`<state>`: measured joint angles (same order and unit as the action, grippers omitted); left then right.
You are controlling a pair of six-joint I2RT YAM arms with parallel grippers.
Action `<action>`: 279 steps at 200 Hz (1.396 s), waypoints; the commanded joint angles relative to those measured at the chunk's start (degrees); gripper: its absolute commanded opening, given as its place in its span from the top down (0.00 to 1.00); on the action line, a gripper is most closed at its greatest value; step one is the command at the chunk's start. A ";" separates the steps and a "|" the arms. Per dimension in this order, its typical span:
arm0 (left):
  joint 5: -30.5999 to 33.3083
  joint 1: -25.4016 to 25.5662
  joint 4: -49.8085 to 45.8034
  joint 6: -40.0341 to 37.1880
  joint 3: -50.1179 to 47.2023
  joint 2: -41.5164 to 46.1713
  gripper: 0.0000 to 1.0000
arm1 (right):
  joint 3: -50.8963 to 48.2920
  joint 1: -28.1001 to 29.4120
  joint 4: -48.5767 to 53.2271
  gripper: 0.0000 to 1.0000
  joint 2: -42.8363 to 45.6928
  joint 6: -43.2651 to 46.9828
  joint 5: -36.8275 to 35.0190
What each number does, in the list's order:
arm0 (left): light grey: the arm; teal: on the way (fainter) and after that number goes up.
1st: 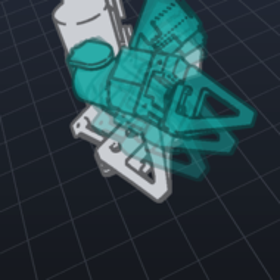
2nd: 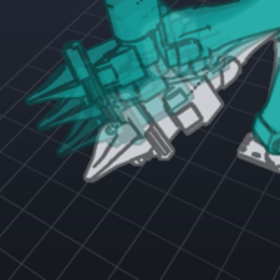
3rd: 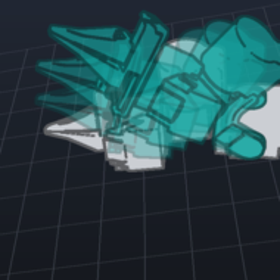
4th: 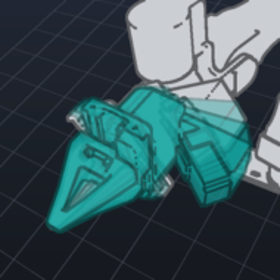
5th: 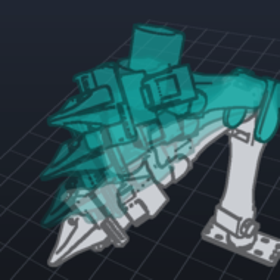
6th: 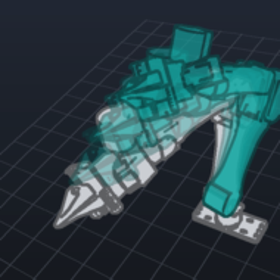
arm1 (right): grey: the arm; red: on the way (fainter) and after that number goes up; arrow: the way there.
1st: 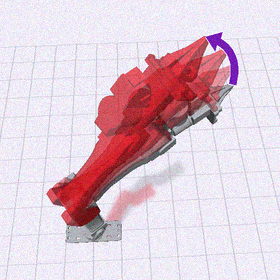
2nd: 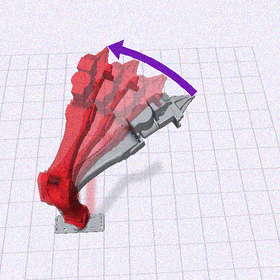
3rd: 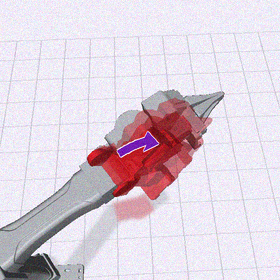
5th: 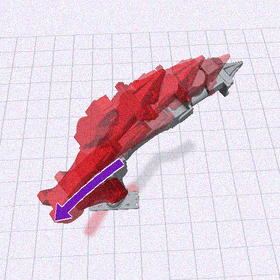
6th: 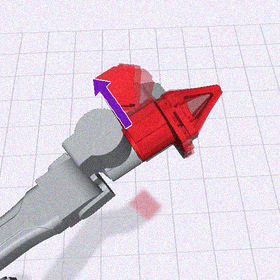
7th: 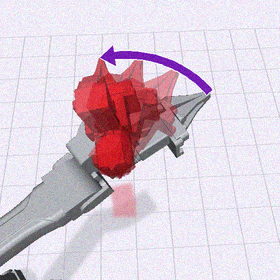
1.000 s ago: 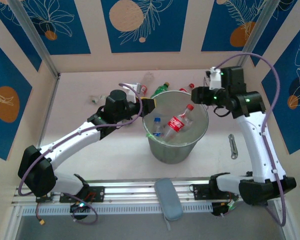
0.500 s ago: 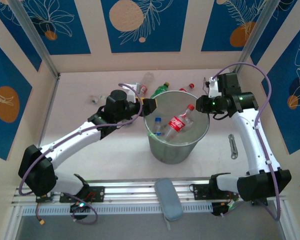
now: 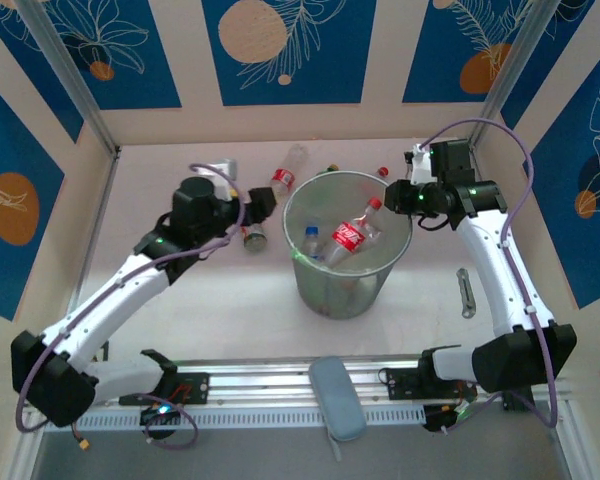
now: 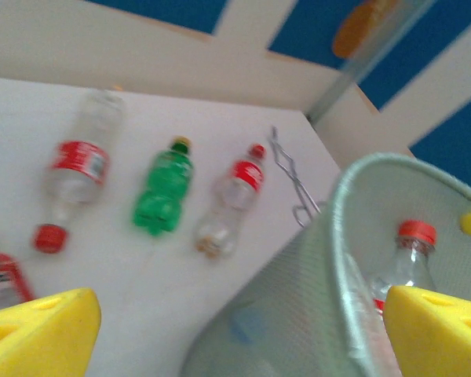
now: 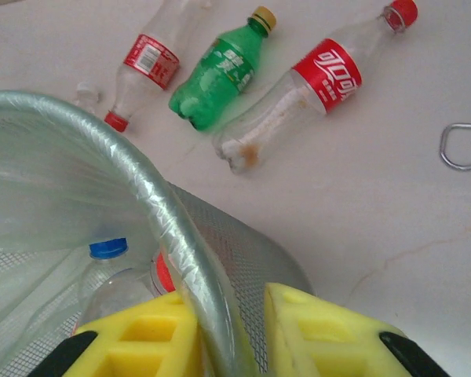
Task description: Put the plastic bottles in the bin
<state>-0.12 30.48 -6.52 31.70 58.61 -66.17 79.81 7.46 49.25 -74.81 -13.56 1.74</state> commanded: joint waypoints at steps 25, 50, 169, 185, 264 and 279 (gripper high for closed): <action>2.17 -11.74 -5.85 5.86 -8.63 2.80 0.10 | 4.70 0.62 -0.71 0.29 0.71 0.30 4.18; 2.47 -16.32 -4.78 7.44 -9.33 -1.86 0.02 | 6.70 0.62 -0.05 0.10 2.57 0.50 4.66; 1.00 -32.91 3.69 30.13 13.18 -42.31 0.07 | 5.36 -0.58 3.01 0.06 9.22 1.94 5.60; 0.57 -33.03 5.90 33.41 15.23 -45.62 0.08 | 5.08 -0.83 3.87 0.07 9.67 2.56 5.17; 2.70 -32.16 7.54 46.55 13.36 -49.73 0.22 | 4.51 -1.75 3.93 0.07 10.05 3.19 3.98; 2.95 -32.15 8.57 47.20 12.29 -49.91 0.27 | 4.56 -1.83 3.73 0.07 9.73 3.14 3.98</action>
<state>1.15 -1.87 1.10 75.96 72.95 -115.85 84.93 5.98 52.58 -65.12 -11.33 5.80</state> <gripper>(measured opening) 0.762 0.930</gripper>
